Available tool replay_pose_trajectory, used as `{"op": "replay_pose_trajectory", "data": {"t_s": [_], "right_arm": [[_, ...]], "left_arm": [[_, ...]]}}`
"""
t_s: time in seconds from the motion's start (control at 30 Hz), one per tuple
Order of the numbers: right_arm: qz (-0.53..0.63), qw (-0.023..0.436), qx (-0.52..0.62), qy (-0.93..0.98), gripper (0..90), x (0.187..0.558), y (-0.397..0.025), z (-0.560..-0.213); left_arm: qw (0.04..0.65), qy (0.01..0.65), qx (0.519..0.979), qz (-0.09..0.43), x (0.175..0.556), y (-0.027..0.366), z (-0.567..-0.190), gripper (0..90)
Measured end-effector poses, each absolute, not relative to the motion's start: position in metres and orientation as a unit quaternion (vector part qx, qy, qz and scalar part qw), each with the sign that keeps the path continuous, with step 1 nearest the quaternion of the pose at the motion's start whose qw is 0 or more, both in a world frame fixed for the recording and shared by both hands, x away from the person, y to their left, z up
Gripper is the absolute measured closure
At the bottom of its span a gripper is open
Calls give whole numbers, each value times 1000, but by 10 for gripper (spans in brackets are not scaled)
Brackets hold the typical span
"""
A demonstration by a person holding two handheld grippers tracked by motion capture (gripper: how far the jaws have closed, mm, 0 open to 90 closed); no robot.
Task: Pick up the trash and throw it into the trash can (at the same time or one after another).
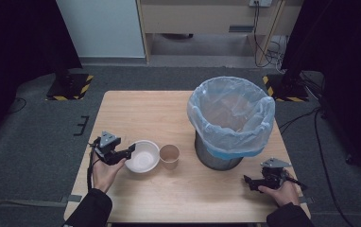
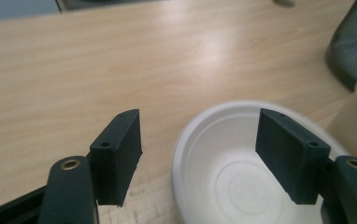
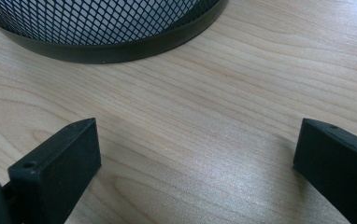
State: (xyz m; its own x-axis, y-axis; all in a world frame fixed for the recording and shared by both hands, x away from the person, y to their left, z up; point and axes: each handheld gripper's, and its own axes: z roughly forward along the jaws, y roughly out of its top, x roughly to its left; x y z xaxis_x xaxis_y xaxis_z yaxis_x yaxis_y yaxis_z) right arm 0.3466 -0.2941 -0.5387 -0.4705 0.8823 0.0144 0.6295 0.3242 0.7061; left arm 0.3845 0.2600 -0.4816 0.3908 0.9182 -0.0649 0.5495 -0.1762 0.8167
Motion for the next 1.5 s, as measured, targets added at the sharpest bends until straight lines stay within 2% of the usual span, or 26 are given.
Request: {"op": "replay_pose_trajectory", "data": {"t_s": [0.23, 0.4, 0.67, 0.73, 0.77, 0.87, 1.0, 1.13, 1.37, 1.5], "right_arm": [[331, 191, 478, 791, 10, 347, -294, -539], [331, 191, 478, 791, 10, 347, -294, -539], [331, 191, 478, 791, 10, 347, -294, -539], [331, 192, 476, 792, 10, 347, -294, -539], [331, 191, 478, 791, 9, 347, -294, -539], [331, 191, 478, 791, 10, 347, -294, -539], [331, 192, 476, 792, 10, 347, -294, -539], [331, 191, 478, 791, 9, 347, -294, -539], [331, 191, 478, 791, 9, 347, -294, -539], [331, 192, 476, 792, 9, 347, -294, -539]], "left_arm": [[380, 520, 735, 215, 392, 266, -499, 324], [367, 528, 743, 185, 396, 265, -511, 371], [336, 539, 756, 159, 397, 260, -516, 635], [336, 543, 754, 154, 396, 258, -515, 665], [338, 547, 750, 151, 396, 257, -513, 721], [352, 557, 738, 141, 395, 257, -511, 760], [364, 558, 732, 141, 394, 257, -507, 789], [408, 543, 716, 160, 388, 256, -491, 829], [418, 528, 717, 181, 383, 256, -479, 830], [431, 519, 707, 211, 377, 258, -466, 829]]}}
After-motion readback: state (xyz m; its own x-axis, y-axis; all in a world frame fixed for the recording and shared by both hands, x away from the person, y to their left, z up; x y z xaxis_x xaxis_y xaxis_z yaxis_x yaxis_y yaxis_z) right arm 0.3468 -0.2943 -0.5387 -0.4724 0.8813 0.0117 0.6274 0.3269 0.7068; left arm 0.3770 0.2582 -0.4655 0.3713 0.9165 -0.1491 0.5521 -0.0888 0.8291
